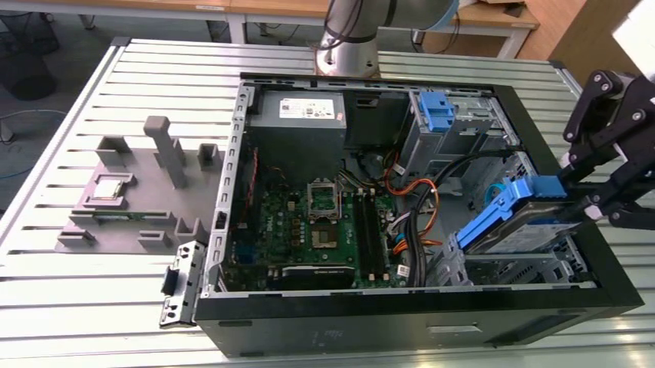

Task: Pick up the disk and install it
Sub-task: 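Insert the disk into the insertion slot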

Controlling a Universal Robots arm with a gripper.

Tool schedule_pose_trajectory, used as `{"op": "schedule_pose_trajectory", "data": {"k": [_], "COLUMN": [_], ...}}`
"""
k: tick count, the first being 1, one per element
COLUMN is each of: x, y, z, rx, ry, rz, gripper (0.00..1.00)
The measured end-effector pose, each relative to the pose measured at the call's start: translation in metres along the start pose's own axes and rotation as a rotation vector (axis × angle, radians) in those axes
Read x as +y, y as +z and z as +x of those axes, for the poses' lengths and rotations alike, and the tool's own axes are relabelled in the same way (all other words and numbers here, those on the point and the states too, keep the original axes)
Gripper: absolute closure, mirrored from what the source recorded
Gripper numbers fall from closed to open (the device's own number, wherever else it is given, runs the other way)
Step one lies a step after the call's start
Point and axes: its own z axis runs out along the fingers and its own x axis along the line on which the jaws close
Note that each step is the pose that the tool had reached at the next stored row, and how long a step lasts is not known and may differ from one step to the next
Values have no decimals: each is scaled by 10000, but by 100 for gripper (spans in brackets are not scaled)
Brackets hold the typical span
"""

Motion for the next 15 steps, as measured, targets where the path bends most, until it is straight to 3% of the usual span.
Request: {"op": "schedule_pose_trajectory", "data": {"k": [12, 15], "x": [-11, -12], "y": [214, 223], "z": [24, 25], "rx": [3, 2], "ry": [0, 0], "rz": [0, 0], "gripper": [65, 65]}}
